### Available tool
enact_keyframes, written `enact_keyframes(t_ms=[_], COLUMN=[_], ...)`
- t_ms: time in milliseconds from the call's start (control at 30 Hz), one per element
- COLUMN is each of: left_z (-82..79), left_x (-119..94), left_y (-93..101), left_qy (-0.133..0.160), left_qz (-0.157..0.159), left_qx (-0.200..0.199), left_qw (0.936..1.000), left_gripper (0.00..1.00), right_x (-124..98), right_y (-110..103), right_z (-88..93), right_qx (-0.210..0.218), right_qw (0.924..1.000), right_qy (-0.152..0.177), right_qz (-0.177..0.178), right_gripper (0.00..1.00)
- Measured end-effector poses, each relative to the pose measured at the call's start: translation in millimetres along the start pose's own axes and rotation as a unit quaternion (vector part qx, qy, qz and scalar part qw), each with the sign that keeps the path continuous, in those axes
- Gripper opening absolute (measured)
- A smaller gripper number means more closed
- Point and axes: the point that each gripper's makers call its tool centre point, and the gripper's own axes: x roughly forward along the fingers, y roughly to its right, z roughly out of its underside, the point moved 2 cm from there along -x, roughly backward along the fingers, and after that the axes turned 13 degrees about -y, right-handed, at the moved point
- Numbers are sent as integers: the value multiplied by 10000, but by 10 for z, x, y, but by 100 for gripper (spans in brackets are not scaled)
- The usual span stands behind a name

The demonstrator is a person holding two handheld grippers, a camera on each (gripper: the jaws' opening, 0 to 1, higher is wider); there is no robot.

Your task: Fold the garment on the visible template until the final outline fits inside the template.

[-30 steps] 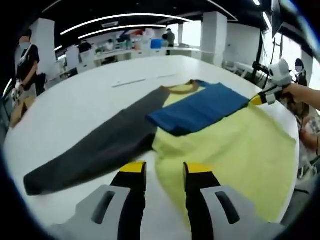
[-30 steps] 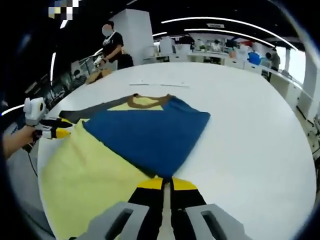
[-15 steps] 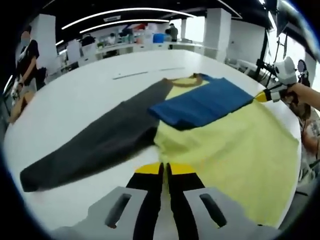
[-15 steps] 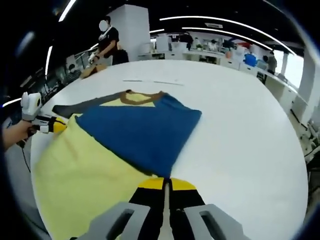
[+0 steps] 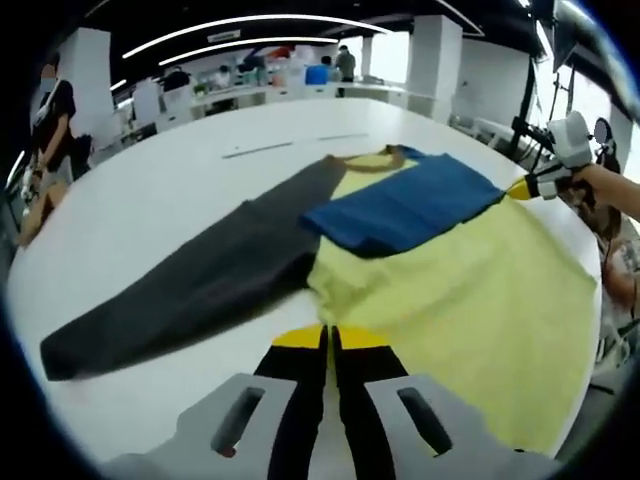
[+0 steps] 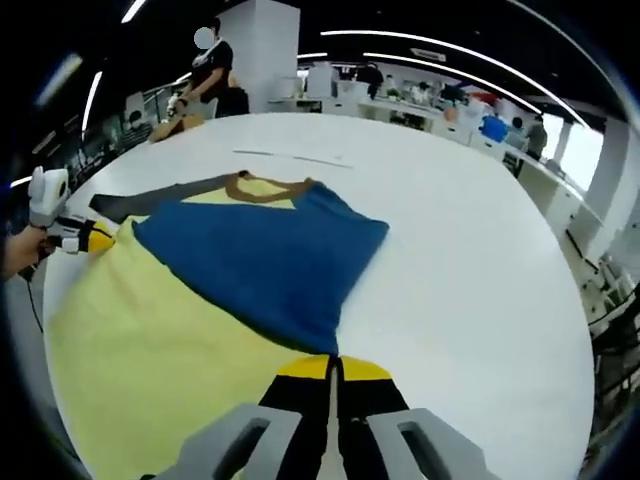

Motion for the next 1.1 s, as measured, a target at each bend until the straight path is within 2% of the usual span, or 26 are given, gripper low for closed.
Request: enact_keyframes(t_ms=[200,633,767,933,1000,1033,1100], left_z=[7,24,31,46,57,64,80], left_x=[6,-16,-24,-38,-45,-50,-74], left_y=[93,286,333,375,367,361,348], left_qy=[-29,-20,-14,-24,-63,-86,-109], left_qz=[82,214,252,234,168,141,109], left_qx=[-134,-127,-102,-28,128,191,238], left_qw=[9999,9997,9996,9997,9998,9997,9996], left_gripper=[0,0,0,1,1,1,2], right_x=[-2,-40,-58,-73,-85,-98,-134], right_y=[76,214,242,273,261,247,250], right_z=[17,86,108,123,116,83,60], right_qx=[-112,-98,-224,-112,-29,127,138], right_qw=[9997,9992,9984,9988,9993,9997,9998], right_qy=[-62,-192,-253,-259,-214,-74,23], right_qz=[186,337,448,401,295,183,117], right_gripper=[0,0,0,0,0,0,0])
